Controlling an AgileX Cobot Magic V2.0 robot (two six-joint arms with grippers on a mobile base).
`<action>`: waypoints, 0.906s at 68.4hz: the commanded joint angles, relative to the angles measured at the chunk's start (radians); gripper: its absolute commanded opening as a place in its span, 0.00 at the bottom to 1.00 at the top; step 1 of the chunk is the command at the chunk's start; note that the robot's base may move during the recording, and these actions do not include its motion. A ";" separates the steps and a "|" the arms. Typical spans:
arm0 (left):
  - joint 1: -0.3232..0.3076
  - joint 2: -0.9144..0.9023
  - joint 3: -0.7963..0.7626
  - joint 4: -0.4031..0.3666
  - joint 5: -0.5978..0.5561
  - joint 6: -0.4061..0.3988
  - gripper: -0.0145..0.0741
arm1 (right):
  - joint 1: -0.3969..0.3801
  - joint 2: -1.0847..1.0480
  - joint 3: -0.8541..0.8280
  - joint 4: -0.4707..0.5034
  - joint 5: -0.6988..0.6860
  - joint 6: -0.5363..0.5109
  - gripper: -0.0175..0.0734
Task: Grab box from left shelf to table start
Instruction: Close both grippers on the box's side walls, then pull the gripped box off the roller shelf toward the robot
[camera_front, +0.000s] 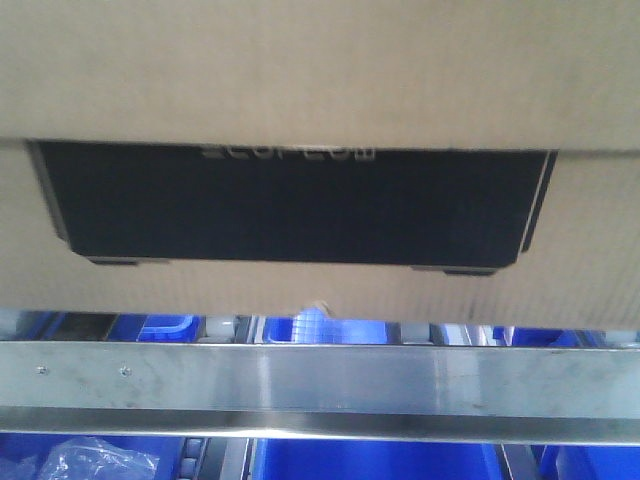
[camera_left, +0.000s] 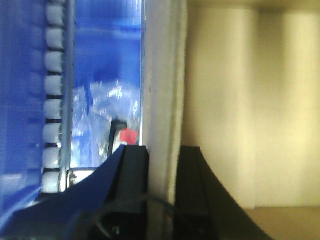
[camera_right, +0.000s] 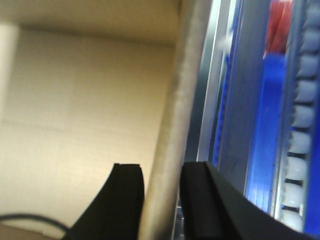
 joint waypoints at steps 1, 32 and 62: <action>-0.001 -0.104 0.014 -0.026 -0.118 -0.022 0.06 | -0.008 -0.089 0.018 0.007 -0.108 0.011 0.26; -0.001 -0.574 0.331 -0.085 -0.195 -0.022 0.06 | 0.049 -0.493 0.293 0.044 -0.170 0.011 0.26; -0.001 -0.926 0.356 -0.176 -0.107 -0.022 0.06 | 0.050 -0.861 0.302 0.115 -0.085 0.011 0.26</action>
